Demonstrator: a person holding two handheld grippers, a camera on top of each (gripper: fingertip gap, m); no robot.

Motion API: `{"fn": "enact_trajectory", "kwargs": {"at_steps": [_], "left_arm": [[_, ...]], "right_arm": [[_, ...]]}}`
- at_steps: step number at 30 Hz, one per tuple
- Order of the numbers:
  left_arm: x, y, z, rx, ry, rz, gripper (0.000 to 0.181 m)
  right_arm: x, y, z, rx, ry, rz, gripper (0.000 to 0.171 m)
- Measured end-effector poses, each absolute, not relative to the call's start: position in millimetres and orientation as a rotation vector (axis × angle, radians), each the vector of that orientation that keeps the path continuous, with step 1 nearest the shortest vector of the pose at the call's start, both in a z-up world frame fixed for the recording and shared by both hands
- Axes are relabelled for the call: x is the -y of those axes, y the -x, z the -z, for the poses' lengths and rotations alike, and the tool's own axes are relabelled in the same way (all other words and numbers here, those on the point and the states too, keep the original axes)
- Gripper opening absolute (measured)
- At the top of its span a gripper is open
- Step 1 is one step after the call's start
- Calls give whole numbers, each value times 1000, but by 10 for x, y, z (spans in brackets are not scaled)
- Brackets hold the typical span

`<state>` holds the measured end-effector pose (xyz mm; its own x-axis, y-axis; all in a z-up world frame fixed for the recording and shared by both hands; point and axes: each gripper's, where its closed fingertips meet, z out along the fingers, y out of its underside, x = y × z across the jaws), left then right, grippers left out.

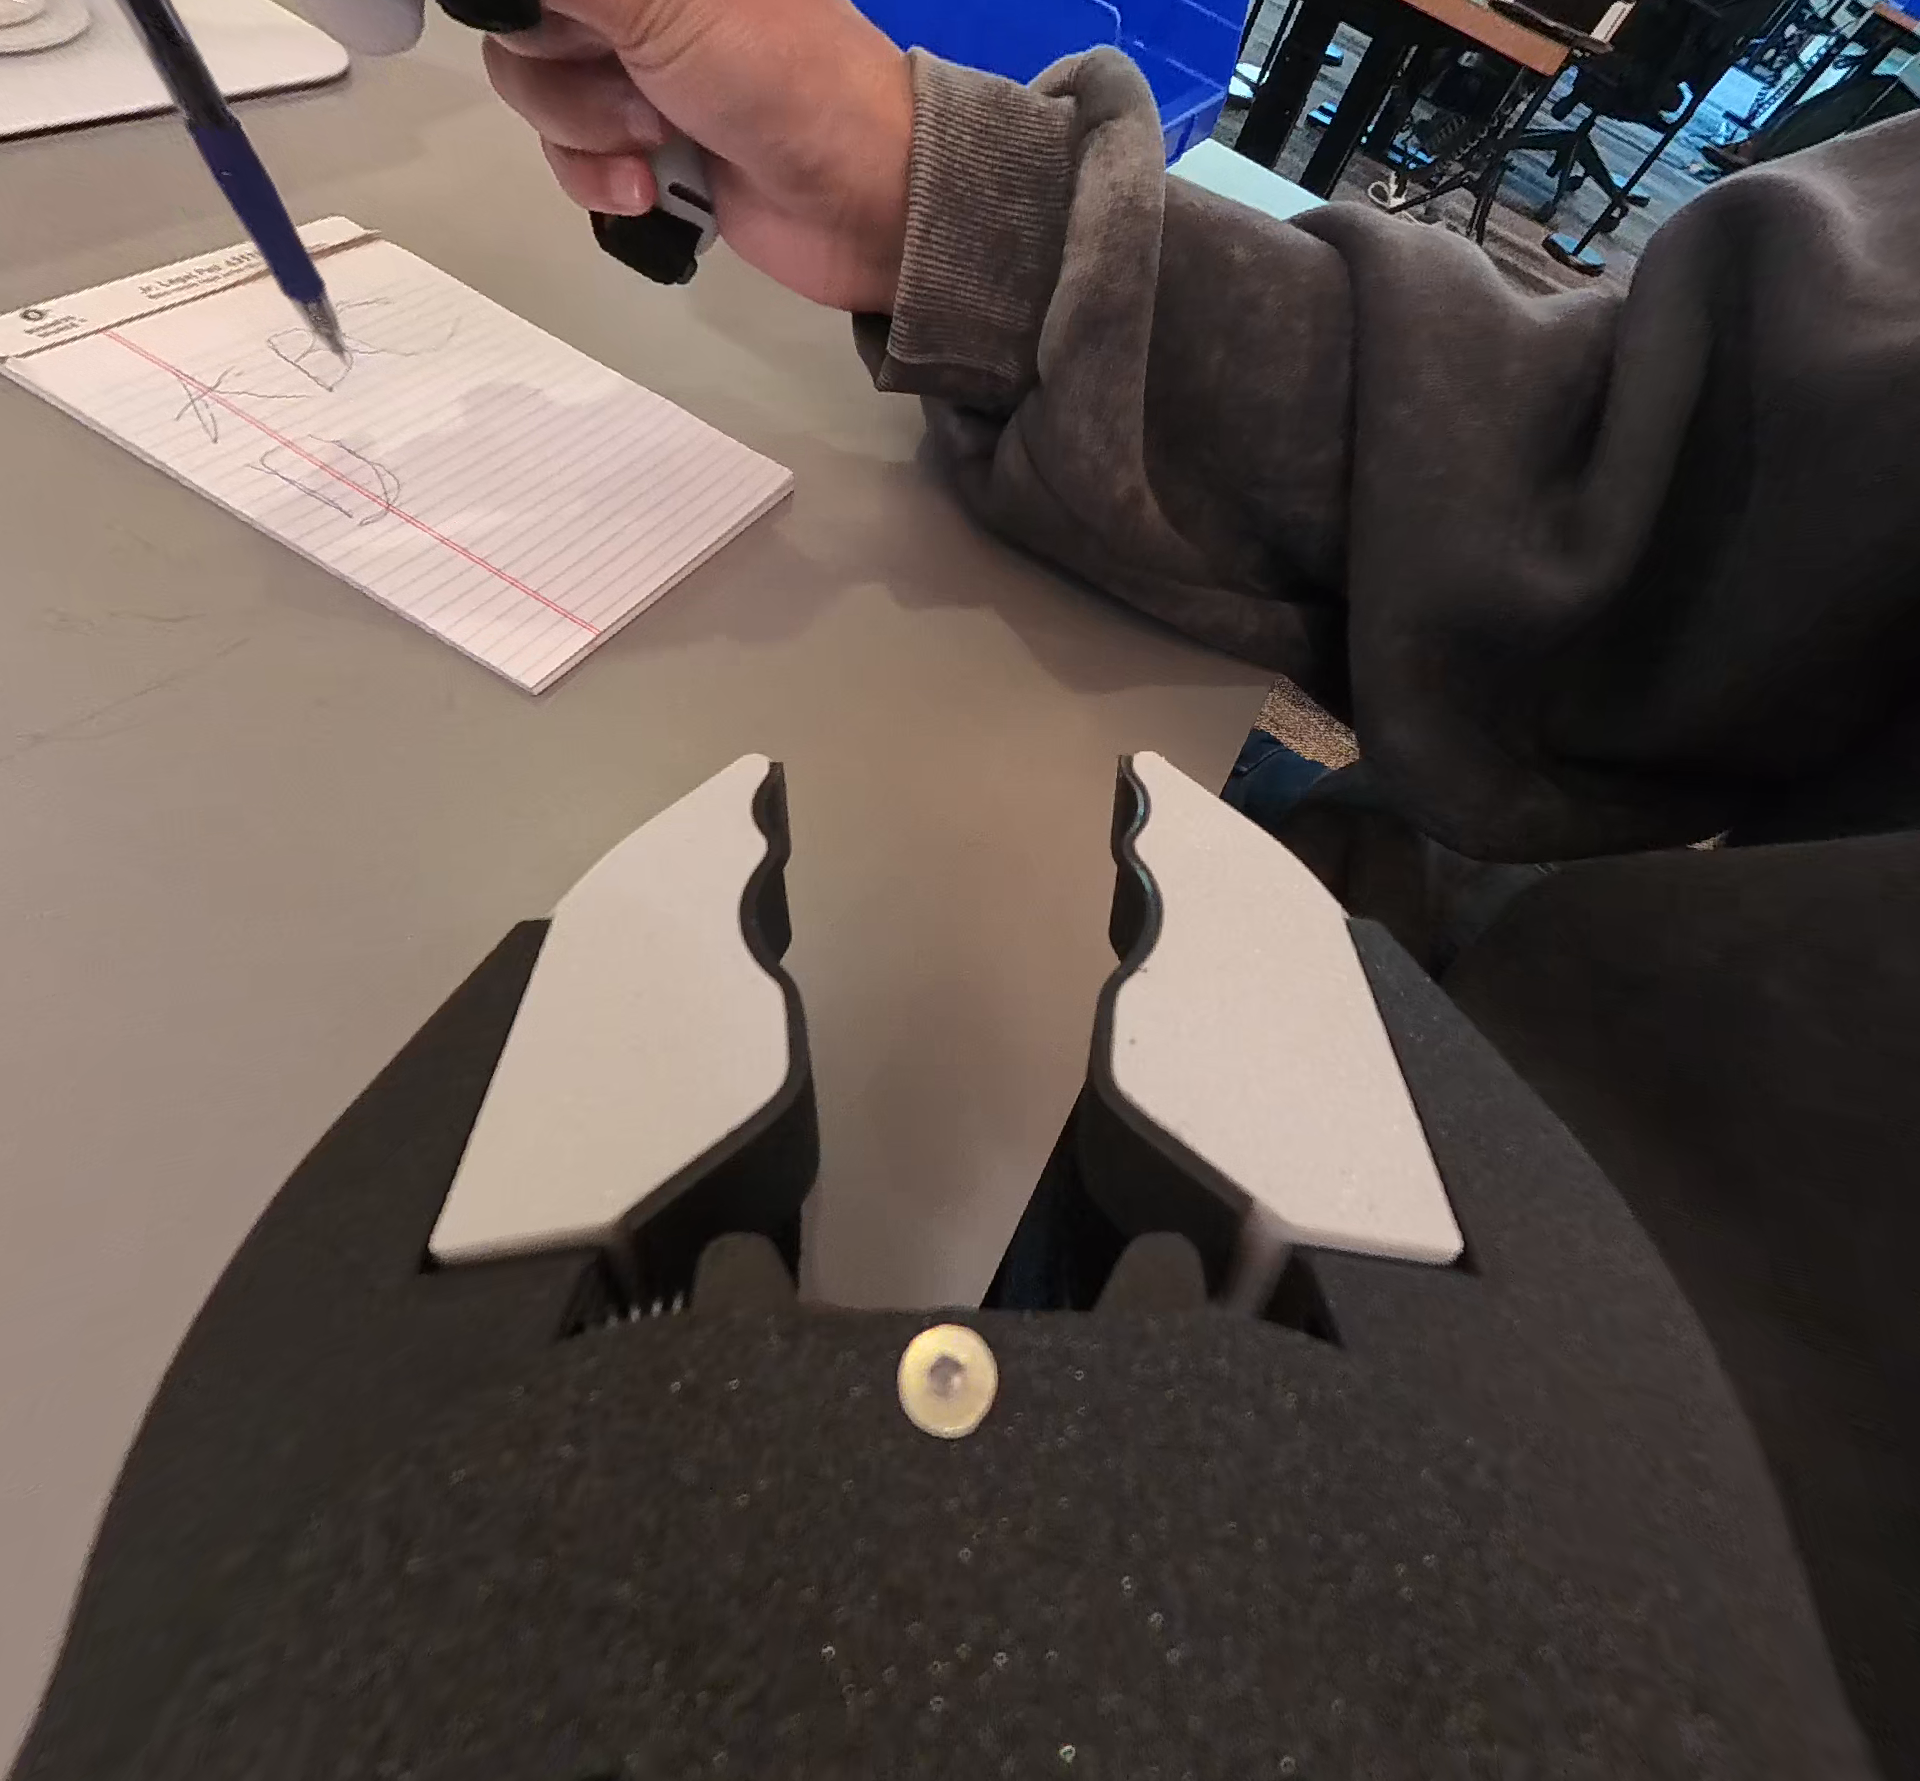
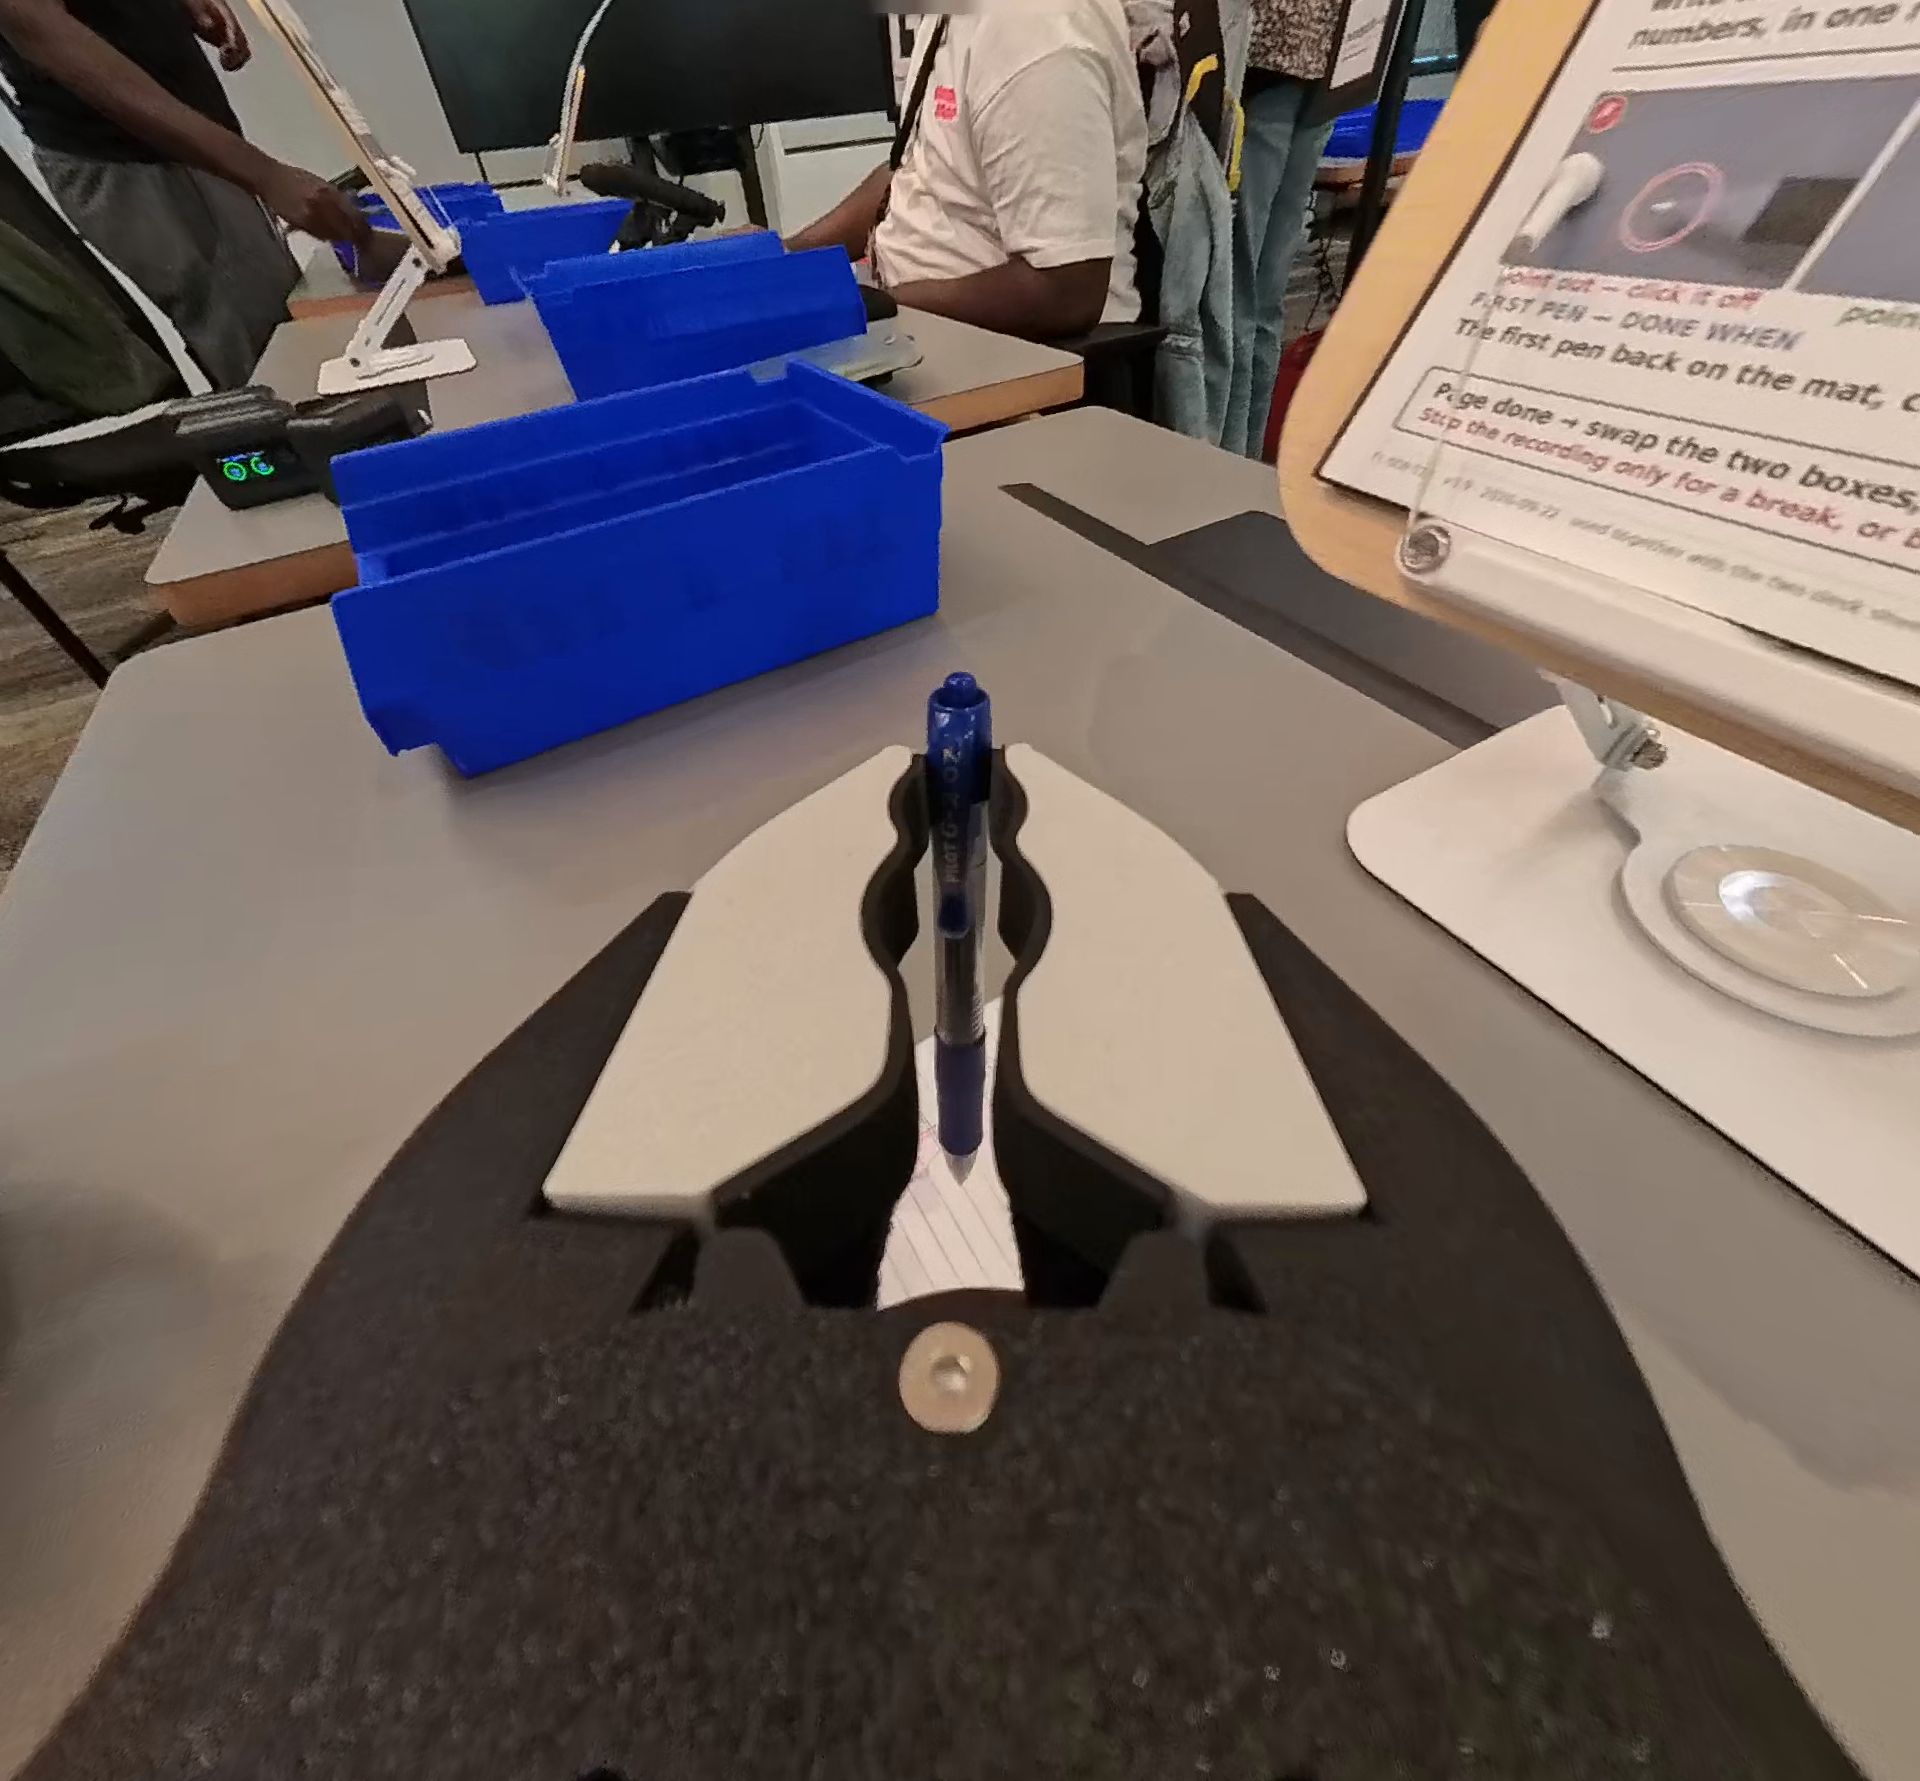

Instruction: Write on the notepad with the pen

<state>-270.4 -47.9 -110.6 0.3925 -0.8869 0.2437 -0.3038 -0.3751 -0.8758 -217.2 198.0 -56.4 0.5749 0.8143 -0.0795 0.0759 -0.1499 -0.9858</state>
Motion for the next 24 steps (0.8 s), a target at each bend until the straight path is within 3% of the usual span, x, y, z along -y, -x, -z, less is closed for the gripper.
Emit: {"fn": "enact_trajectory", "kwargs": {"at_steps": [24], "left_arm": [[491,2707,1095,-1030,1878,955,59]], "right_arm": [[-1987,2210,745,759,1649,-772,11]]}}
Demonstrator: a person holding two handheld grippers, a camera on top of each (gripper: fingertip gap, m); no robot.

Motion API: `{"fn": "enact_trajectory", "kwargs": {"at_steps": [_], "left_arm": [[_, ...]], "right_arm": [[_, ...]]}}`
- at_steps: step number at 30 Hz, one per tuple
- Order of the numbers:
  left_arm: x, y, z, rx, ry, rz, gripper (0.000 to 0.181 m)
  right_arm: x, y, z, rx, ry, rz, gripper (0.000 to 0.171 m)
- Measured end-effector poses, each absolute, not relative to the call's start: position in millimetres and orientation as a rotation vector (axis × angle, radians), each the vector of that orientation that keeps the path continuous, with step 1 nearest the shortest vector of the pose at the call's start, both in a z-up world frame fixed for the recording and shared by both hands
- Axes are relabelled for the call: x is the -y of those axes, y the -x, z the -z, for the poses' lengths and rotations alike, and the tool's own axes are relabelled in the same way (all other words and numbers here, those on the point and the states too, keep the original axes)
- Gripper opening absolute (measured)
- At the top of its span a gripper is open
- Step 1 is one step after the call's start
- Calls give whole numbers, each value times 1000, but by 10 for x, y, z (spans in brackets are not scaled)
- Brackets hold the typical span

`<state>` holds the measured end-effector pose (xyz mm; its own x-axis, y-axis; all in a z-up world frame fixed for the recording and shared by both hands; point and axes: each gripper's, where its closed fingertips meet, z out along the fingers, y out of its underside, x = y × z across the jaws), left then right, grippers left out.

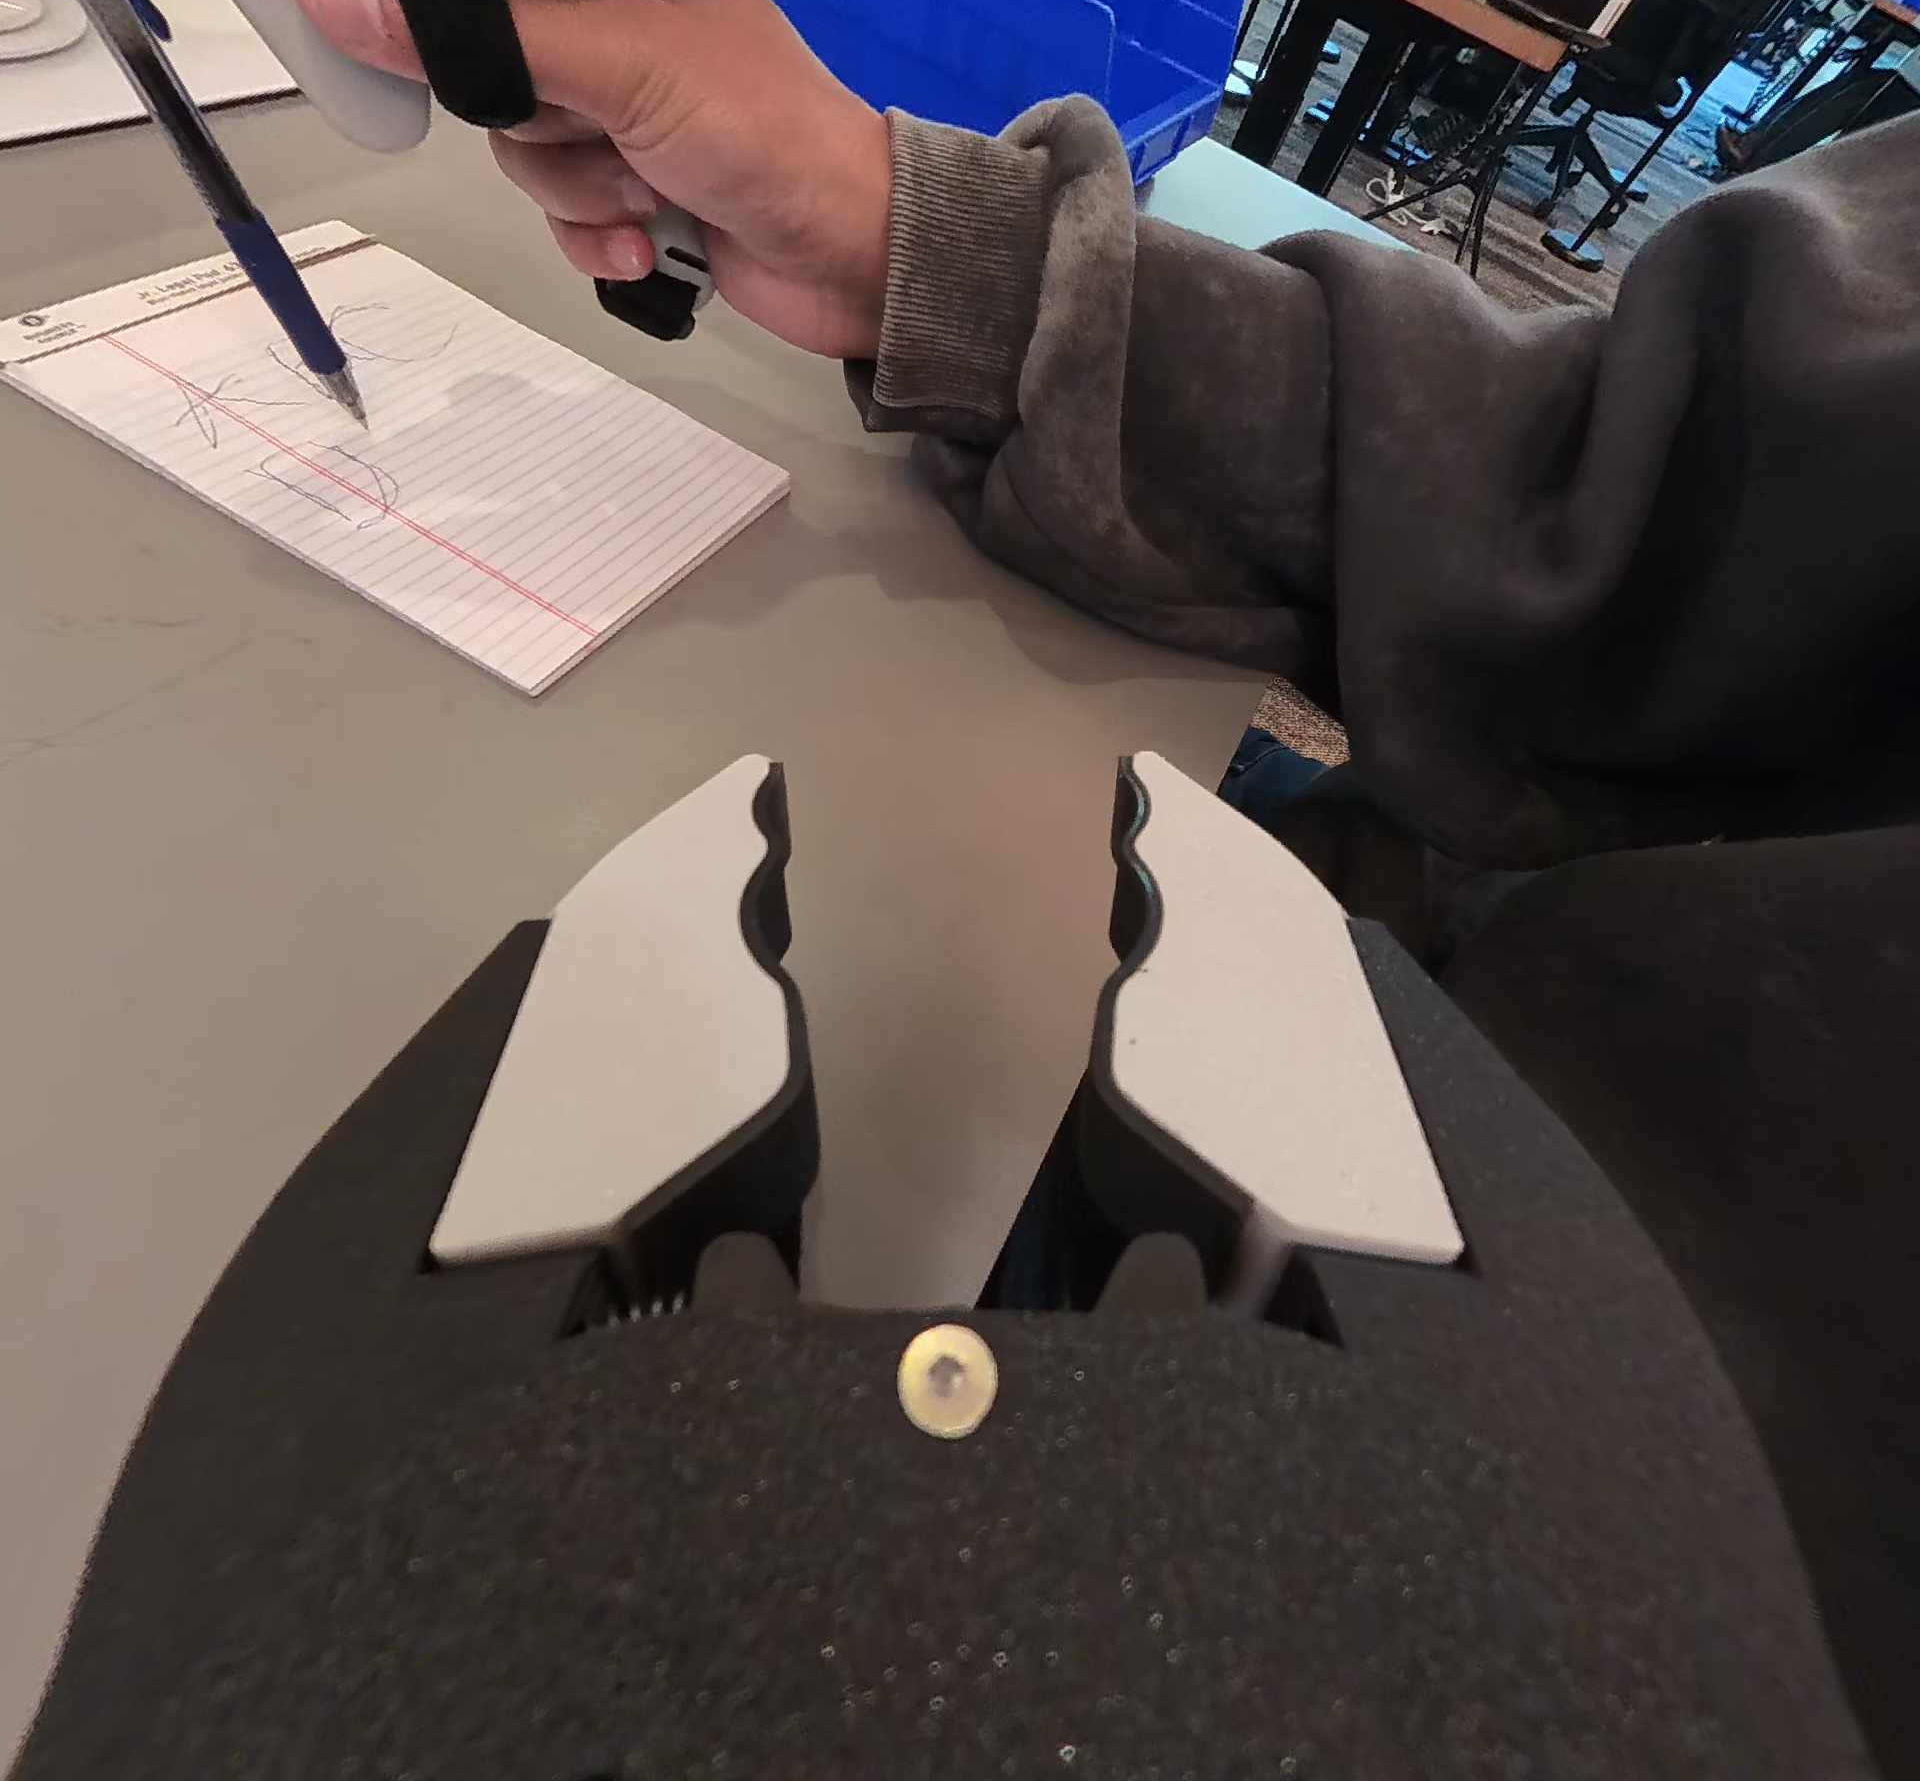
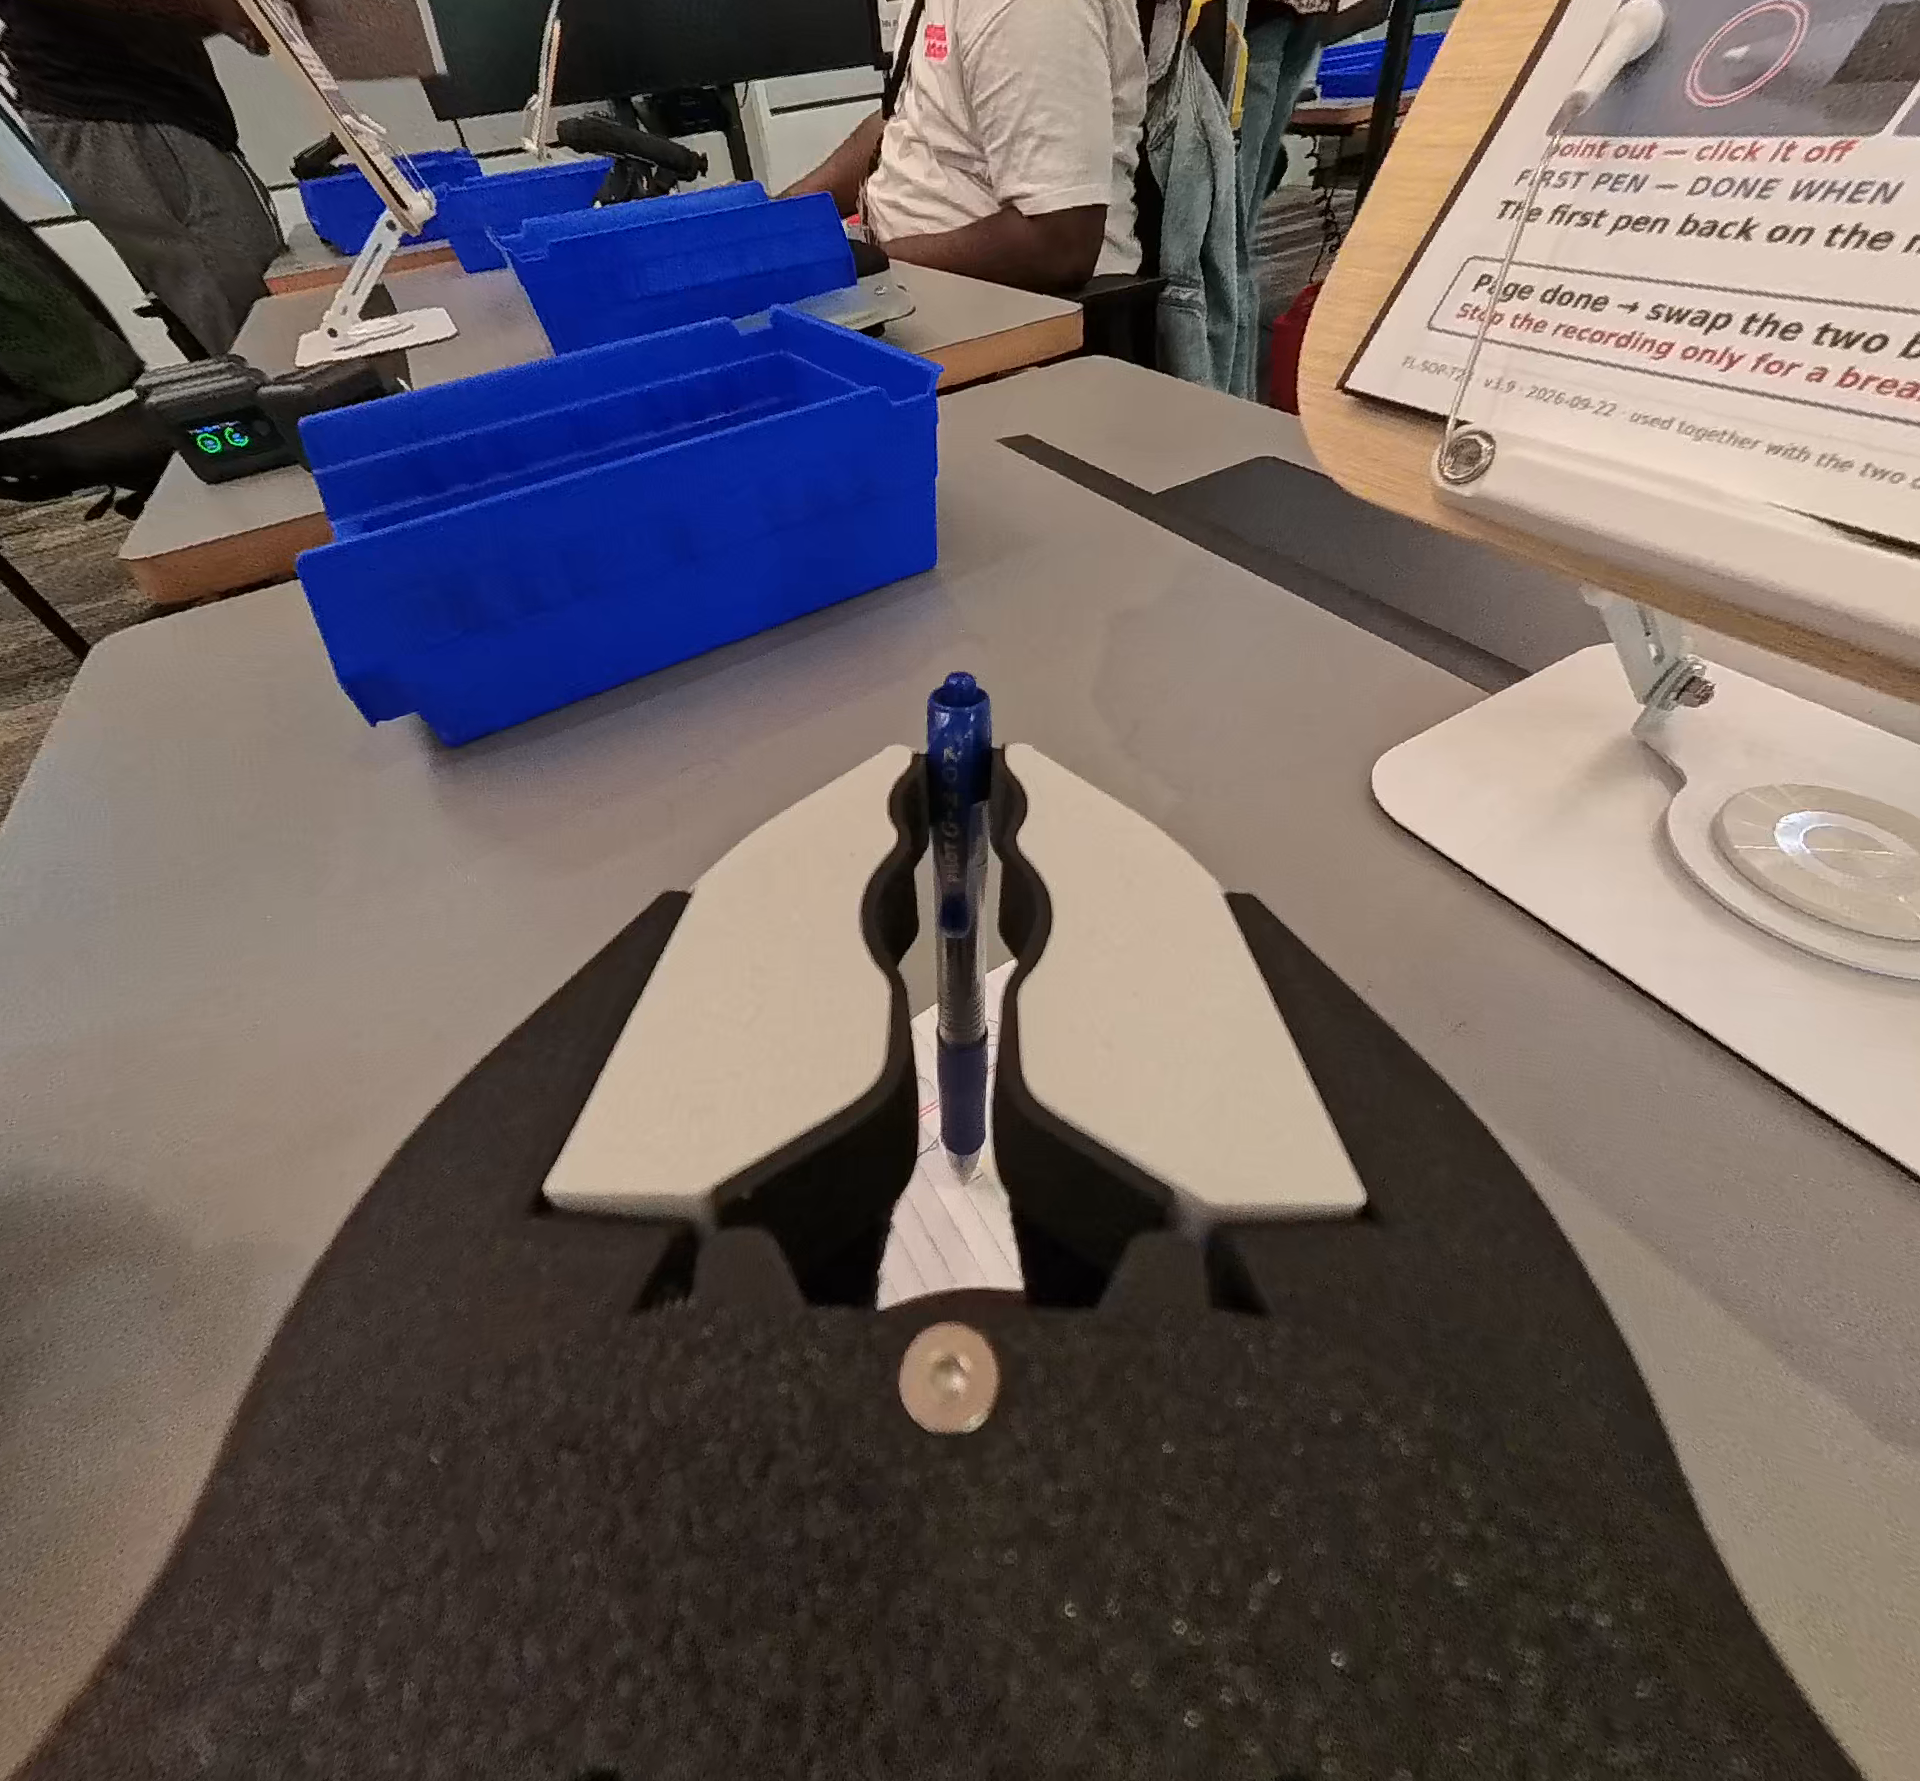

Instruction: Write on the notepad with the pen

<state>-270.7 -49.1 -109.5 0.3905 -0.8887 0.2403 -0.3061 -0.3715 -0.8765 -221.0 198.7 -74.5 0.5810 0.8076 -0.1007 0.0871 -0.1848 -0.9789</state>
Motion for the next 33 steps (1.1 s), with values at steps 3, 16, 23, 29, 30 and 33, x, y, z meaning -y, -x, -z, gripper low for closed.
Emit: {"fn": "enact_trajectory", "kwargs": {"at_steps": [3,16,23,29,30,33], "left_arm": [[501,2702,1085,-1032,1874,955,59],[560,2667,1046,-1054,1858,944,59],[587,2655,1055,-1061,1859,943,59],[598,2652,1065,-1065,1862,944,60],[601,2650,1066,-1066,1861,943,60],[605,2644,1069,-1069,1862,942,60]], "right_arm": [[-1956,2210,745,756,1647,-773,11],[-1796,2200,746,759,1652,-784,11],[-1723,2205,745,757,1649,-784,11],[-1655,2210,748,758,1649,-792,11],[-1651,2209,748,756,1647,-792,11],[-1661,2198,749,753,1648,-786,11]]}}
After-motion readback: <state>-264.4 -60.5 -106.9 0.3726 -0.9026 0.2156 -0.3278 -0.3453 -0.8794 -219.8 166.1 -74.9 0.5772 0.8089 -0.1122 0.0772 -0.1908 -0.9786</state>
